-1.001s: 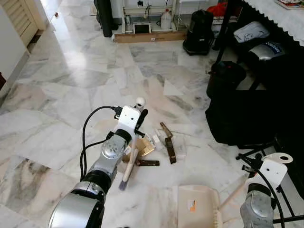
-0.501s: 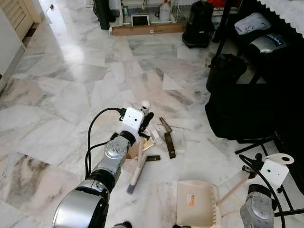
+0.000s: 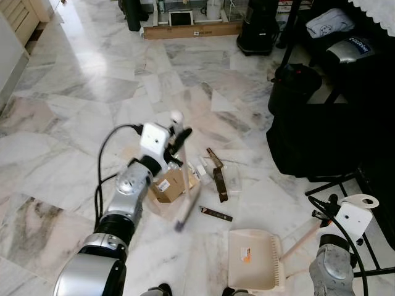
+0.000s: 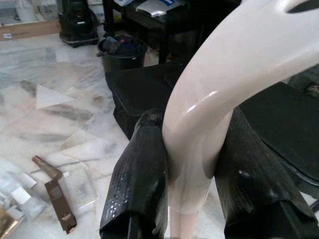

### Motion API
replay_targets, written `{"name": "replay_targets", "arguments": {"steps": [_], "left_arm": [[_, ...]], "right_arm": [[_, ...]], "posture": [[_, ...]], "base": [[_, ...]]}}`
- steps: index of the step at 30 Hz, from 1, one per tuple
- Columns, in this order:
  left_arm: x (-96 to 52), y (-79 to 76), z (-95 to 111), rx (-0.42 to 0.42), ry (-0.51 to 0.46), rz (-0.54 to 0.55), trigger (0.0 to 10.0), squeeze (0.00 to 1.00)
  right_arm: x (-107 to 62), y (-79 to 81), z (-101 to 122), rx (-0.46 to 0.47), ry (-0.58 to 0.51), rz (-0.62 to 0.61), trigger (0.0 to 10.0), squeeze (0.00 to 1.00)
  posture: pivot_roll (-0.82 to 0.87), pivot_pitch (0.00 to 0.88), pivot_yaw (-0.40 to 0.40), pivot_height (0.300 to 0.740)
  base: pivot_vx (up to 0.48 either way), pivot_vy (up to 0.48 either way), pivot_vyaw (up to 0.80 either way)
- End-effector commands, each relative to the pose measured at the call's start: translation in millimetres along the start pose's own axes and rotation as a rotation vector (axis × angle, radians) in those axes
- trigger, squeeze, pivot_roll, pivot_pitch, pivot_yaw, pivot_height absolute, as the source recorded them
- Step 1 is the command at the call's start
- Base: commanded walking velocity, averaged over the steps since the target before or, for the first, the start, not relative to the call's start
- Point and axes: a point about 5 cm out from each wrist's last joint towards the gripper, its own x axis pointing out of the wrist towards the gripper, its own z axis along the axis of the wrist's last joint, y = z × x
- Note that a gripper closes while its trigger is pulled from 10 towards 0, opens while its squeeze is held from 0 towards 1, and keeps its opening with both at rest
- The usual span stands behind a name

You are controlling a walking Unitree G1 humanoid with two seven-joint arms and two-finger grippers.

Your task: Sweep floor

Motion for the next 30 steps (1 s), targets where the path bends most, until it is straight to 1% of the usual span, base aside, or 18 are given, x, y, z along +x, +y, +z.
{"name": "replay_targets", "arguments": {"steps": [1,3,5,9,13,14,16,17,19,25,30], "left_arm": [[-3.4,-3.2,0,0.004,-0.024,0.021,10.0,0.00],[-4.7,-5.5,-3,0.004,-0.014,0.024,10.0,0.00],[-7.0,-10.1,-9,0.020,0.011,0.016,10.0,0.00],[-11.4,-13.0,-17,0.016,0.049,0.056,10.0,0.00],[-20.1,-7.6,-25,-0.017,0.080,0.156,10.0,0.00],[-22.7,-4.6,-25,-0.024,0.078,0.194,10.0,0.00],[-24.0,-3.3,-24,-0.025,0.074,0.211,10.0,0.00],[-26.0,-2.6,-21,-0.017,0.056,0.226,10.0,0.00],[-26.1,-2.8,-20,-0.012,0.051,0.228,10.0,0.00],[-25.4,-4.2,-7,0.005,-0.006,0.216,10.0,0.00],[-22.8,-6.9,-9,-0.006,0.008,0.204,10.0,0.00]], "right_arm": [[-4.1,-1.3,-6,-0.005,0.022,-0.001,10.0,0.00],[-3.6,-3.1,-5,-0.004,0.016,-0.010,10.0,0.00],[-1.8,-5.8,-3,0.004,0.004,-0.027,10.0,0.00],[4.5,-8.1,7,0.014,-0.034,-0.041,10.0,0.00],[12.5,-4.0,23,0.035,-0.097,-0.017,10.0,0.00],[15.3,-2.2,27,0.041,-0.110,-0.001,10.0,0.00],[16.8,-1.6,29,0.043,-0.118,0.003,10.0,0.00],[19.7,-1.0,35,0.047,-0.139,0.011,10.0,0.00],[20.8,-0.8,36,0.047,-0.143,0.012,10.0,0.00],[23.6,2.5,53,0.055,-0.207,0.022,10.0,0.00],[22.9,1.8,57,0.044,-0.228,0.019,10.0,0.00]], "posture": [[-0.02,0.169,0.002,0.740],[-0.02,0.165,0.003,0.740],[-0.02,0.159,0.007,0.740],[-0.03,0.146,0.011,0.740],[-0.03,0.119,0.011,0.740],[-0.03,0.103,0.010,0.740],[-0.02,0.095,0.010,0.740],[-0.01,0.088,0.010,0.740],[-0.01,0.087,0.011,0.740],[0.00,0.067,0.017,0.740],[0.00,0.069,0.022,0.740]], "base": [[0.000,0.000,0.00],[0.000,0.000,0.00],[0.000,0.000,0.00],[0.000,0.000,0.00],[0.000,0.000,0.00],[0.000,0.000,0.00],[0.000,0.000,0.00],[0.000,0.000,0.00],[0.000,0.000,0.00],[0.000,0.000,0.00],[0.000,0.000,0.00]]}}
